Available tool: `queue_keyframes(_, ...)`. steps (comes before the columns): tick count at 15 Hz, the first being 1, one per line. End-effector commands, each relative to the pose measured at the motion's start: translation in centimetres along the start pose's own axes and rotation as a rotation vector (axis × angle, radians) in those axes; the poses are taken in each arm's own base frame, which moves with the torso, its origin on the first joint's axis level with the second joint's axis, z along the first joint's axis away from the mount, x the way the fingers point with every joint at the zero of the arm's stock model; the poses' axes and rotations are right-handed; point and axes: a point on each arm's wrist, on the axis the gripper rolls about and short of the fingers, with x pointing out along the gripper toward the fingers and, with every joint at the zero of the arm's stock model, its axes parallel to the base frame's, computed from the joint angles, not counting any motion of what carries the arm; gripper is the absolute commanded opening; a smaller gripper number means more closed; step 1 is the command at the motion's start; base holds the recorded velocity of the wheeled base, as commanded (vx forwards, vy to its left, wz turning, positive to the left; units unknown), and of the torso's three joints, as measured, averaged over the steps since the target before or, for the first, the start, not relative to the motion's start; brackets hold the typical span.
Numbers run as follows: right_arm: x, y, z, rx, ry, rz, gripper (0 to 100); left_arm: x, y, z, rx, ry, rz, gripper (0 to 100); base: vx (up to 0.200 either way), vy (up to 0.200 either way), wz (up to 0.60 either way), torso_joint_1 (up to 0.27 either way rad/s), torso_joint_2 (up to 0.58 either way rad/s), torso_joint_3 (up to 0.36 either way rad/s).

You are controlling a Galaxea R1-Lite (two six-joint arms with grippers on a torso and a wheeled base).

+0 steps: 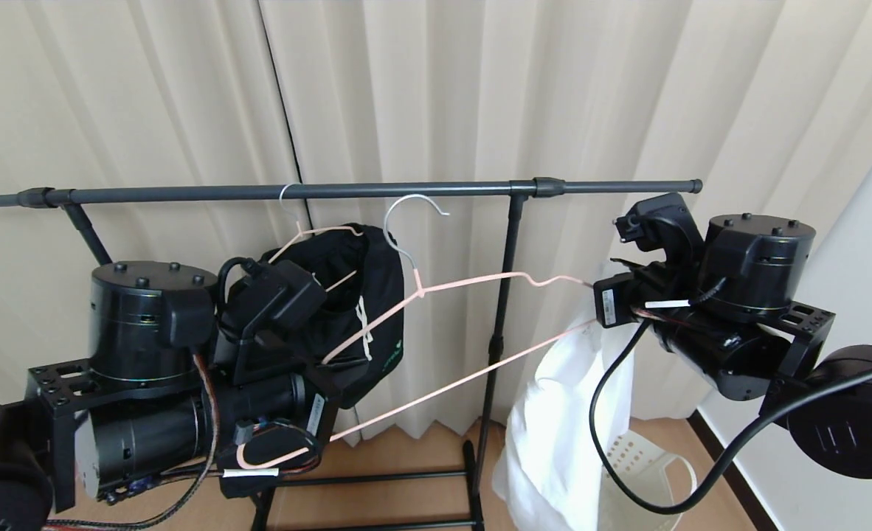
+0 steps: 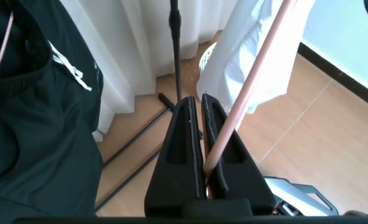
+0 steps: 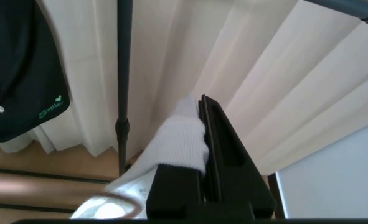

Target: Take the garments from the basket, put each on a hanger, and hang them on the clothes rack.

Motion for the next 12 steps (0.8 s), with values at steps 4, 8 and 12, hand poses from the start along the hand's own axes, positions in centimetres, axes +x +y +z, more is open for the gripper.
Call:
queue_keyframes(4, -1.4, 1.9, -0.3, -0.019, 0.000, 0.053, 0, 1.1, 0.1, -0.5, -0.021, 0.025, -0.001, 0, 0.000, 0.000, 0.00, 0.000, 0.00, 0.000)
queue_keyframes(8, -3.7, 4.3, -0.5, -0.036, -0.021, 0.106, 0, 1.1, 0.0, -0.4, -0.018, 0.018, -0.003, 0, 0.000, 0.000, 0.00, 0.000, 0.00, 0.000)
queue_keyframes(12, -2.9, 3.3, -0.2, -0.020, -0.028, 0.063, 0, 0.2, 0.1, -0.7, -0.020, 0.013, 0.030, 0, 0.000, 0.000, 0.00, 0.000, 0.00, 0.000)
